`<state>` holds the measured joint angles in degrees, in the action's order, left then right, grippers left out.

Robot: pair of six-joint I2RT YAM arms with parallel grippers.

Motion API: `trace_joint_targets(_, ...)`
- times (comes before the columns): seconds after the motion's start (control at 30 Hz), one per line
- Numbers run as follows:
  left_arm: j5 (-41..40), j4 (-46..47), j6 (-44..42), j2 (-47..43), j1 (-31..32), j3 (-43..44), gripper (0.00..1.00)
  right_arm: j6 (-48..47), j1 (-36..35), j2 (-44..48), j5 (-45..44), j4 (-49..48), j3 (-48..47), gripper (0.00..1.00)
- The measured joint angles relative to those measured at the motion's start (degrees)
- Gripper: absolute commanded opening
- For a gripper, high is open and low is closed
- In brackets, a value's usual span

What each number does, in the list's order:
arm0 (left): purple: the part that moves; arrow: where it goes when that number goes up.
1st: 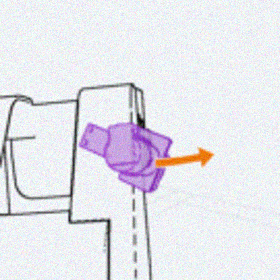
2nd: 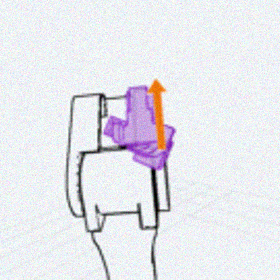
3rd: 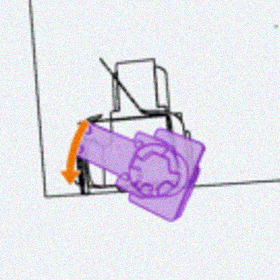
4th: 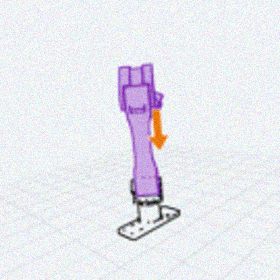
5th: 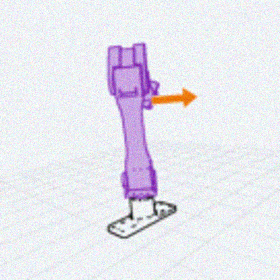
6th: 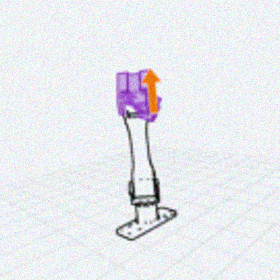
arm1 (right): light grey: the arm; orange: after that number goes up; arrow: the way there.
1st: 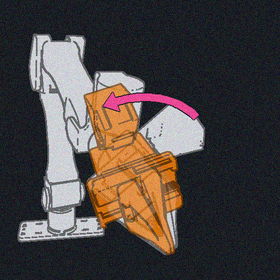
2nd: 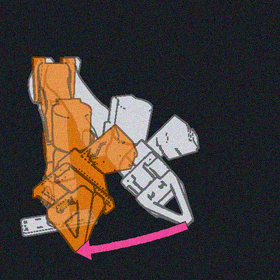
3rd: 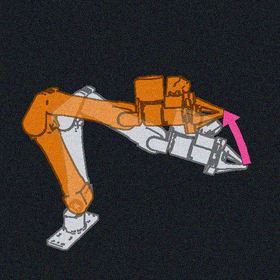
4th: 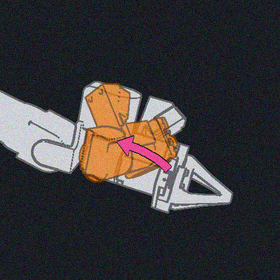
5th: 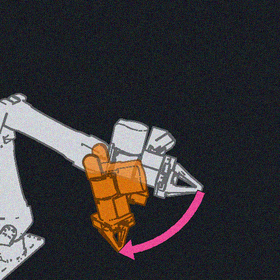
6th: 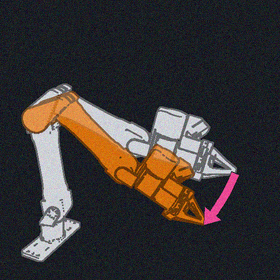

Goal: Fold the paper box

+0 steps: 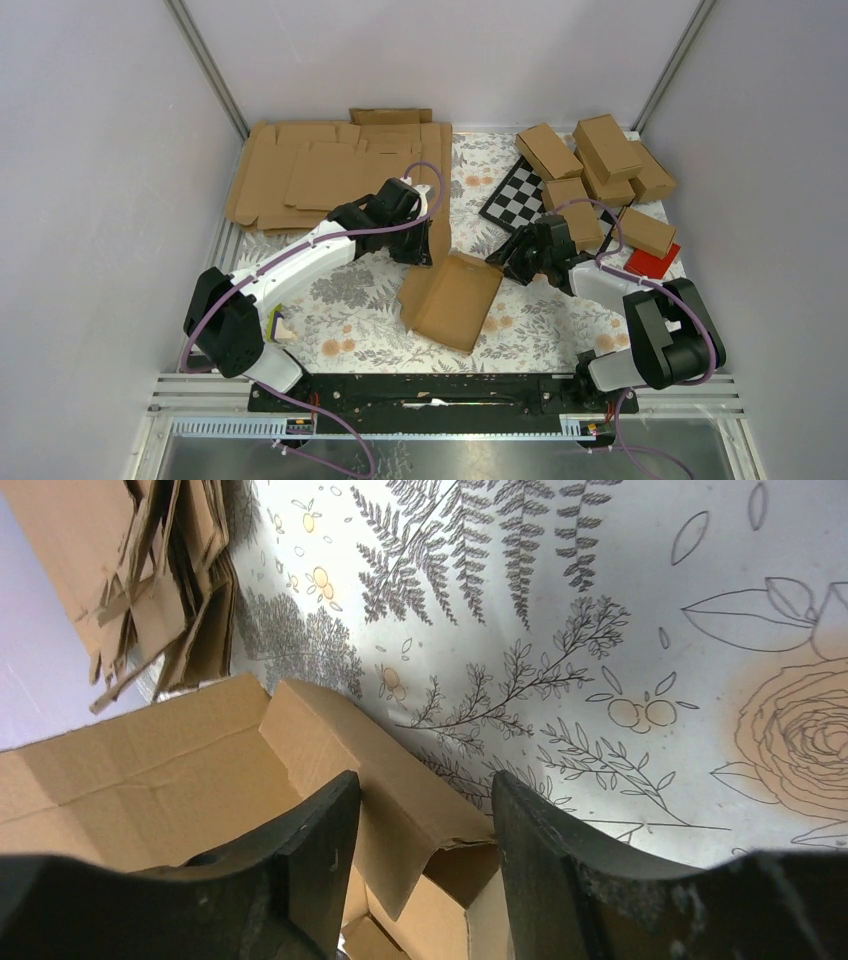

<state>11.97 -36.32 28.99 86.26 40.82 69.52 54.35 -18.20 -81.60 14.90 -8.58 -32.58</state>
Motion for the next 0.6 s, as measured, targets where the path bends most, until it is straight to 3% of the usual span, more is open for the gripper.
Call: trace_joint_targets(0.6,-0.07,0.07,-0.11,0.35,0.02,0.72,0.0,-19.96,0.2,-2.62,5.75,2.29,-1.03,0.52)
